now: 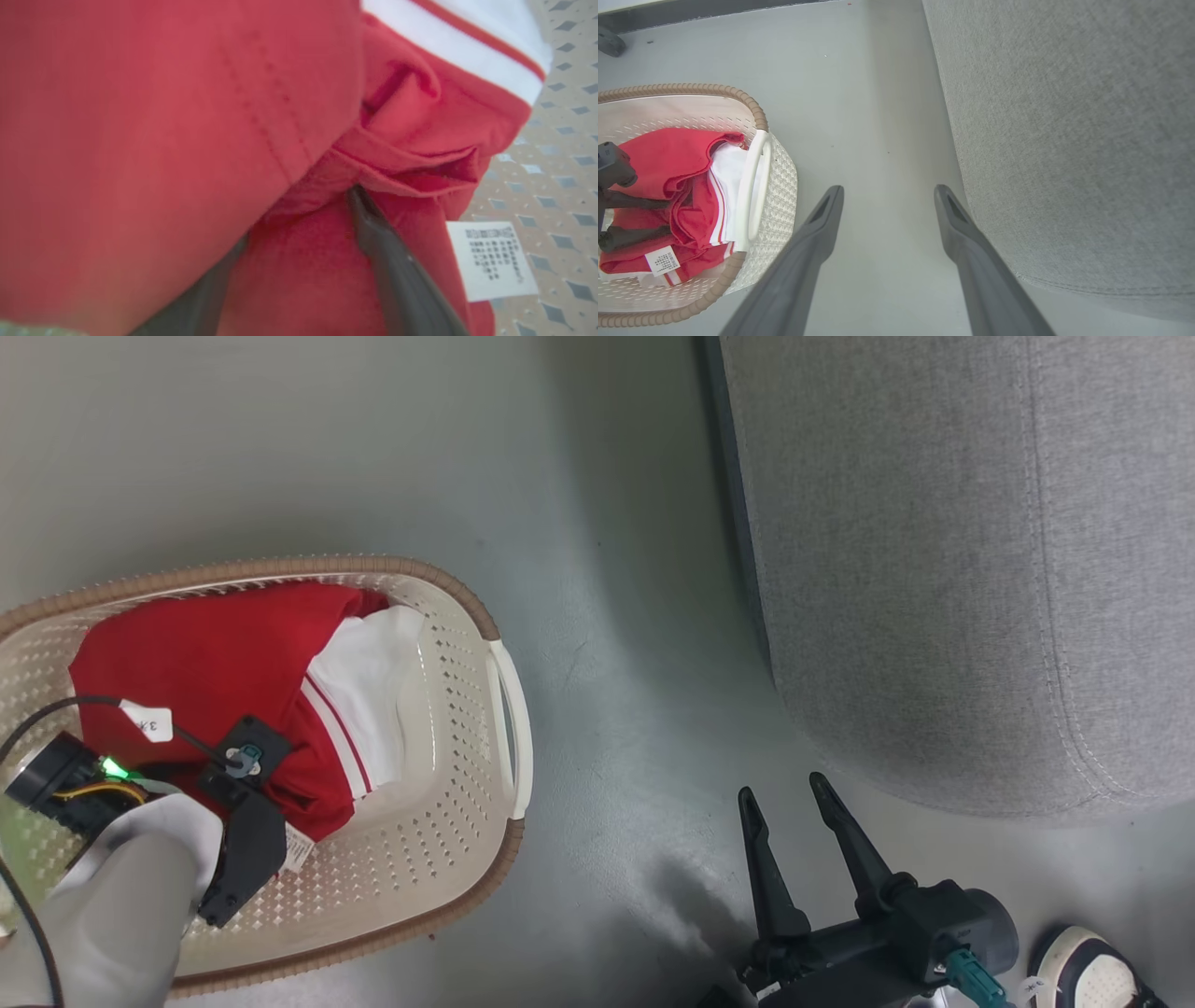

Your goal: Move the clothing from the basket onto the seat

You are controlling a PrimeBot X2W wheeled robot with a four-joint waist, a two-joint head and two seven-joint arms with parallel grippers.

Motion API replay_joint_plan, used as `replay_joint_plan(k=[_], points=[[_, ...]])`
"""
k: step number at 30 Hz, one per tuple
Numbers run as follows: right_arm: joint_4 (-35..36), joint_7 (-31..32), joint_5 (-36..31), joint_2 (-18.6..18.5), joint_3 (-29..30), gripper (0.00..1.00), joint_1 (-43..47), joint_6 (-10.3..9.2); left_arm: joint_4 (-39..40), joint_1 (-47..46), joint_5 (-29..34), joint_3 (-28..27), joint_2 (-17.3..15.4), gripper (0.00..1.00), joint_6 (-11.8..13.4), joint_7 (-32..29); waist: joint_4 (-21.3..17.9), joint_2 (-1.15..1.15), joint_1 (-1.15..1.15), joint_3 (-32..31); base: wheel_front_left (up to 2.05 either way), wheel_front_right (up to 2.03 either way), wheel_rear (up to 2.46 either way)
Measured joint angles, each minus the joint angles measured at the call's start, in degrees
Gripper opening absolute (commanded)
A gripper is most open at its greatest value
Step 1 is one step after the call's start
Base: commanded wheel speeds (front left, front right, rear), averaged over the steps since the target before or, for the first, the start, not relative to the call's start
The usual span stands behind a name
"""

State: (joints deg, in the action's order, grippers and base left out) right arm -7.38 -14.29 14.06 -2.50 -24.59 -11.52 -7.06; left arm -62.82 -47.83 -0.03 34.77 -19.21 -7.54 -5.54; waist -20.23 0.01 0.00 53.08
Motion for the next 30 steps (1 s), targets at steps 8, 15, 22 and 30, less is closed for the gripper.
replay_joint_plan(k=[8,15,22,30], points=[[1.5,0.0,-0.6,0.0,-0.5,1.00,0.0,-0.07,-2.5,-1.6,0.1,1.3,0.6,1.00,0.0,-0.2,0.1,0.00,0.00,1.6,0.00,0.00,0.00],[2.4,0.0,-0.9,0.0,0.2,1.00,0.1,-0.07,-4.1,-2.3,0.1,1.9,1.1,0.00,0.0,-0.4,0.1,-0.01,0.00,1.8,0.00,0.00,0.00],[3.3,0.0,-0.9,0.0,0.4,1.00,0.1,-0.07,-5.3,-2.8,-0.4,1.6,1.6,0.00,0.0,0.1,0.3,-0.01,0.00,1.9,0.00,0.00,0.00],[3.1,0.0,-0.9,0.0,-0.3,1.00,-2.4,-0.08,-6.5,-2.5,-0.9,1.9,2.2,0.00,0.0,2.2,0.0,-0.01,0.00,0.8,0.00,0.00,0.00]])
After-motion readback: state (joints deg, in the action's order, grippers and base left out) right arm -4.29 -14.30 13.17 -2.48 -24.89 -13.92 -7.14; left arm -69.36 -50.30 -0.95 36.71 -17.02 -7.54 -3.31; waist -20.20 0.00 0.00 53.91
